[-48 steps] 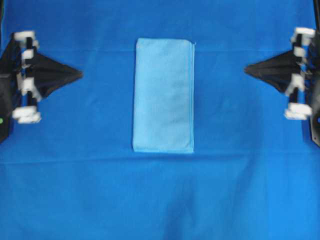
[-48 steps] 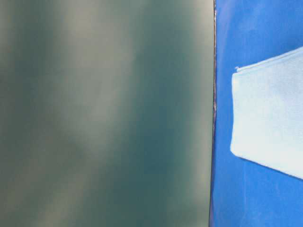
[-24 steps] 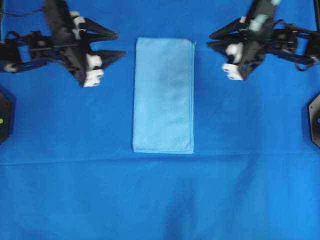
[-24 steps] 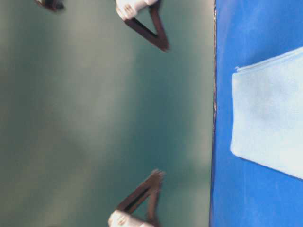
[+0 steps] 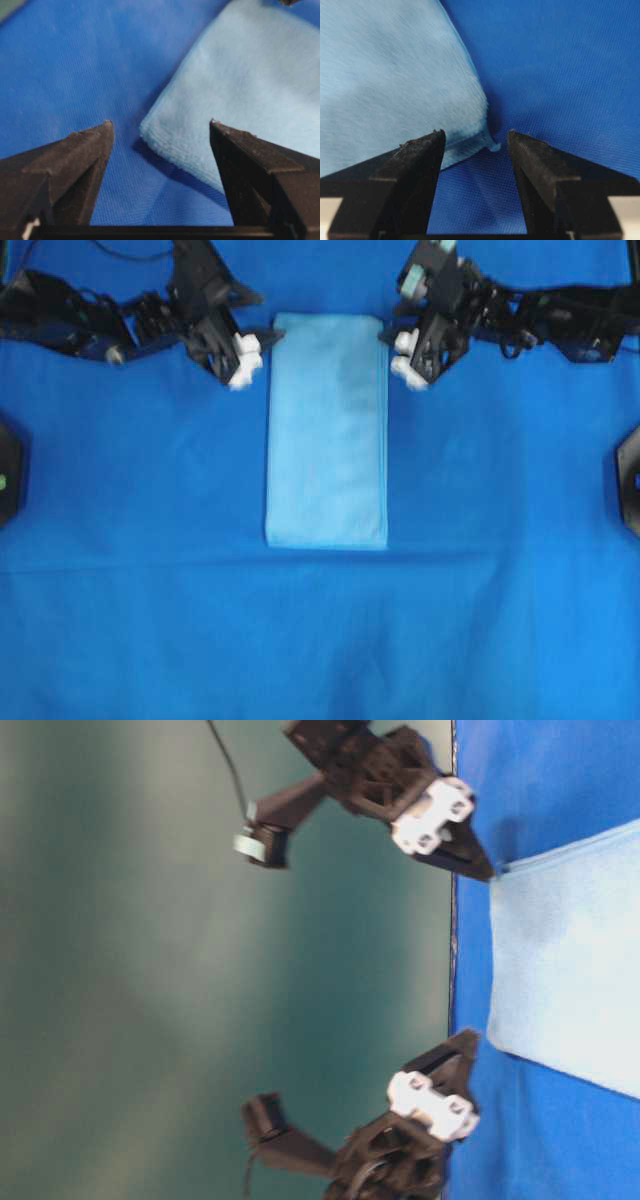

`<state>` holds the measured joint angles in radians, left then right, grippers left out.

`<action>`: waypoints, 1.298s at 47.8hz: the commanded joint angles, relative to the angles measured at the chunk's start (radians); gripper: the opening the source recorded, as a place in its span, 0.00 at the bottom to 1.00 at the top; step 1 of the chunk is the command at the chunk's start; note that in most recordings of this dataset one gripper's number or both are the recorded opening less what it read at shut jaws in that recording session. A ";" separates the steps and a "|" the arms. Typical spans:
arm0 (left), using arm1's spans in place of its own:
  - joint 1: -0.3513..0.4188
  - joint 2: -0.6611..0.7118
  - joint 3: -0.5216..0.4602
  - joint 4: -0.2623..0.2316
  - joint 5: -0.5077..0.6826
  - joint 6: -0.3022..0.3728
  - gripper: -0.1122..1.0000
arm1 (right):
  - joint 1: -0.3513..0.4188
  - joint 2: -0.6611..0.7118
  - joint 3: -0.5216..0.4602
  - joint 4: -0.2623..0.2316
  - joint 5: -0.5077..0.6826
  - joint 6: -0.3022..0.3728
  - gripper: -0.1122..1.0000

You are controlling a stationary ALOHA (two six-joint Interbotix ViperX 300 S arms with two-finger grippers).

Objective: Fold a vertical towel.
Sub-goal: 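Grasp the towel's top left and right corners with both grippers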

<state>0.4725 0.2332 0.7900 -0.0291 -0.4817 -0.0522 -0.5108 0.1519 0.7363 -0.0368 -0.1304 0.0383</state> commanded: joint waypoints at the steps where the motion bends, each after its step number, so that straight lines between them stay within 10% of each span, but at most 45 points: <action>1: 0.008 0.012 -0.031 -0.002 -0.014 -0.002 0.76 | -0.002 0.009 -0.026 -0.002 -0.018 -0.002 0.62; 11: 0.009 0.067 -0.064 -0.002 -0.005 0.002 0.72 | -0.006 0.026 -0.041 0.000 -0.021 0.000 0.62; 18: 0.006 0.092 -0.072 -0.002 0.000 0.009 0.48 | -0.005 0.040 -0.043 -0.003 -0.018 -0.003 0.57; 28: -0.018 0.115 -0.086 -0.002 0.002 0.028 0.15 | 0.003 0.054 -0.034 -0.012 -0.014 -0.003 0.14; 62: 0.038 0.061 -0.138 0.000 0.081 0.086 0.15 | -0.052 0.000 -0.046 -0.012 0.000 -0.006 0.13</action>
<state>0.4909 0.3252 0.6780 -0.0307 -0.4004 0.0276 -0.5384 0.1825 0.7102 -0.0445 -0.1227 0.0353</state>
